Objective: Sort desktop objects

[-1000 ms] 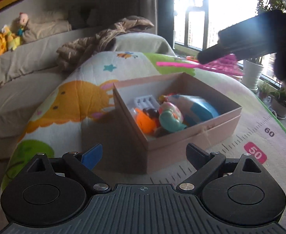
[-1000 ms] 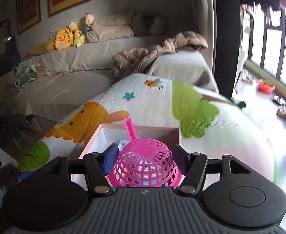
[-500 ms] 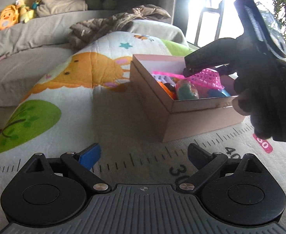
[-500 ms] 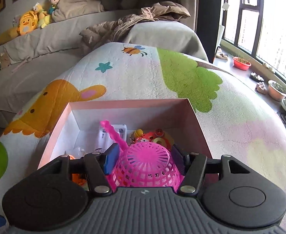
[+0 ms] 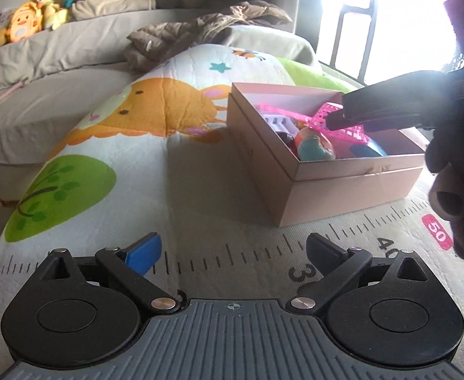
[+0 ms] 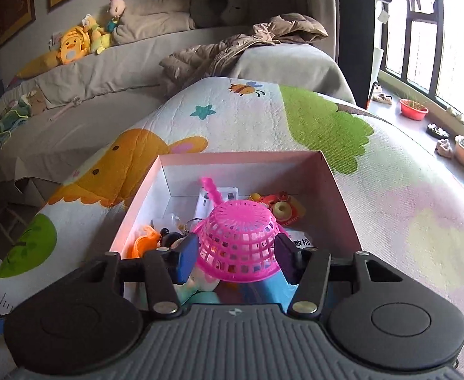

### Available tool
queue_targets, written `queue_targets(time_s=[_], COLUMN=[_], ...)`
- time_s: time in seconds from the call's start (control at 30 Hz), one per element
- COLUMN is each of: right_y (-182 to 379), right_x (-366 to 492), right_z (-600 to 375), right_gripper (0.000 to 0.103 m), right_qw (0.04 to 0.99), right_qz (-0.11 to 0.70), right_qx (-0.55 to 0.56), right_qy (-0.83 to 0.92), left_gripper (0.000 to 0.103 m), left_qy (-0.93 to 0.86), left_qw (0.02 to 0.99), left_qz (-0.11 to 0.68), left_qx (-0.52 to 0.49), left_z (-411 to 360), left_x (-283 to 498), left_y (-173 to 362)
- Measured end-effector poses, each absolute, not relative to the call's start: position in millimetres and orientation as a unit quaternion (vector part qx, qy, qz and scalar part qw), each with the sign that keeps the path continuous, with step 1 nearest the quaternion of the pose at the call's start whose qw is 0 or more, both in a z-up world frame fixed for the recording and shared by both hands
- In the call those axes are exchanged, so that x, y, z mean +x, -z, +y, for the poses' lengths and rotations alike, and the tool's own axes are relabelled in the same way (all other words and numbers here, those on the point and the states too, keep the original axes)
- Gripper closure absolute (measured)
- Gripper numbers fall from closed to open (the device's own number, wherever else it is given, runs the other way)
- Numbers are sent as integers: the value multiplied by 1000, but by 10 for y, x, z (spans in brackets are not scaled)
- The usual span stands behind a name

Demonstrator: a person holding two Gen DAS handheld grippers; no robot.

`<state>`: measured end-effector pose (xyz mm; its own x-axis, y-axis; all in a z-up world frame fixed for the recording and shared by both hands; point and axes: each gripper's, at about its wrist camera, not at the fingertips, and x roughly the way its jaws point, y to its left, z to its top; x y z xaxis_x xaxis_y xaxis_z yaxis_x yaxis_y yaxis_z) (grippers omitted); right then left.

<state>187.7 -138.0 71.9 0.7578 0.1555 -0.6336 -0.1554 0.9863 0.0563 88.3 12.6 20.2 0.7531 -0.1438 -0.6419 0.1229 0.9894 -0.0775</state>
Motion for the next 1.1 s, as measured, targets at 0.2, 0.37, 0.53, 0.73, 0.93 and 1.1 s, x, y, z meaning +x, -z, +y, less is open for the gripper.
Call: queue_targets(time_s=[0.2, 0.37, 0.53, 0.73, 0.93, 1.1], right_y=[-534, -524, -673, -842, -532, -195], right_x=[1931, 1817, 1506, 899, 386, 163], right_z=[-1441, -1434, -1574, -1835, -1882, -1801], right_gripper=[51, 48, 36, 5, 0, 0], right_qw=[945, 933, 946, 957, 939, 925], right_qz=[318, 342, 307, 277, 331, 372], right_qx=[-71, -64, -53, -18, 4, -6], right_qy=[-32, -87, -86, -87, -90, -74], left_gripper=[1, 1, 1, 0, 0, 0], left_qy=[60, 45, 39, 36, 29, 25], left_qw=[936, 932, 931, 932, 928, 928], left_qz=[348, 359, 363, 361, 371, 371], left_qx=[-9, -11, 0, 5, 7, 16], left_z=[153, 160, 118, 27, -64, -121], left_x=[850, 881, 848, 724, 527, 375], left_y=[-191, -155, -160, -197, -156, -15])
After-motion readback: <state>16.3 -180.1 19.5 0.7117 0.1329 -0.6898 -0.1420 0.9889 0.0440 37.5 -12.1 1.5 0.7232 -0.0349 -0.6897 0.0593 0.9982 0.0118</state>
